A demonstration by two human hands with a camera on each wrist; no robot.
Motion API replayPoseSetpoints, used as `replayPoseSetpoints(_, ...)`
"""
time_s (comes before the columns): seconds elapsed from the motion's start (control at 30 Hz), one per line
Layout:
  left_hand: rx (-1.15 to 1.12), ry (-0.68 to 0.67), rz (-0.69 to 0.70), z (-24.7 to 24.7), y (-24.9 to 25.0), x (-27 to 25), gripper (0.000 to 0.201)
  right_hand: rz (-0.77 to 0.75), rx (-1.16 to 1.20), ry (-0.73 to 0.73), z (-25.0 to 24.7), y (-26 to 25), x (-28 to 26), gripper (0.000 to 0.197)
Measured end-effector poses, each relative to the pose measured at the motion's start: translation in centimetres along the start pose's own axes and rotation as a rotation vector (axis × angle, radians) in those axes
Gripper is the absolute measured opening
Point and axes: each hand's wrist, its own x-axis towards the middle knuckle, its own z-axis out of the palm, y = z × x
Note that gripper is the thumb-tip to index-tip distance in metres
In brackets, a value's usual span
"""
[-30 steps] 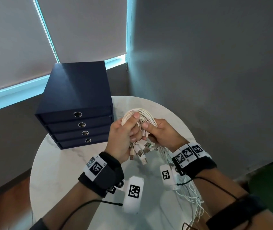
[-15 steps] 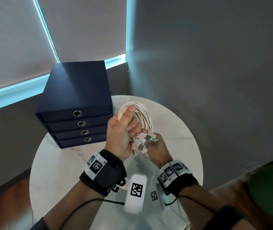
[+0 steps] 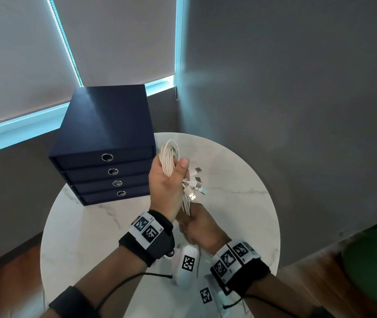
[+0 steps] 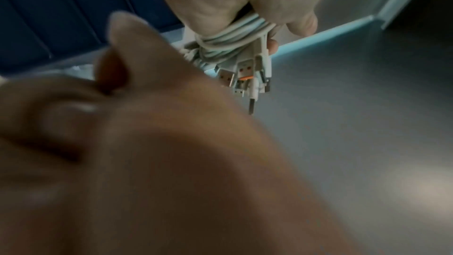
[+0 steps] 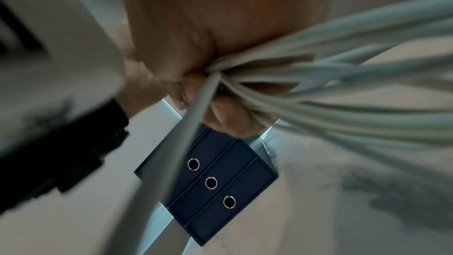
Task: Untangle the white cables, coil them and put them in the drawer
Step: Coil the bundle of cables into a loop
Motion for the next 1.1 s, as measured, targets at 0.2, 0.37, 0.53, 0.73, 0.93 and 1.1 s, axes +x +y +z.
replayPoseSetpoints(0.2,0.215,-0.134,0.066,-1.2,-1.9,-0.6,0.031,0.193,0.099,-0.12,-0.9,-1.1,-0.8,0.037)
replayPoseSetpoints(0.37,0.323,-0.313,0.128,-1.6,-2.5,-0.6,0.032,0.199,0.155,-0.185,-2.1,-2.2,-1.2,0.032)
replayPoseSetpoints(0.53,0.509,-0.465,0.175,-2.9,-3.3,-0.4,0.036,0.188,0.202,-0.201,-3.1,-2.3,-1.9,0.02)
replayPoseSetpoints(0.73,0.67,-0.566,0.279,-3.5,-4.3,-0.8,0.033,0.211,0.292,-0.182,-4.0,-2.3,-2.1,0.017)
replayPoseSetpoints(0.93,0.805,-0.544,0.262,-3.9,-5.5,-0.5,0.039,0.231,0.346,-0.194,-4.1,-2.3,-1.9,0.017)
replayPoseSetpoints(1.1,0.823,-0.706,0.301,-4.7,-4.2,-0.2,0.066,0.262,0.34,-0.255,-5.3,-3.1,-1.8,0.014)
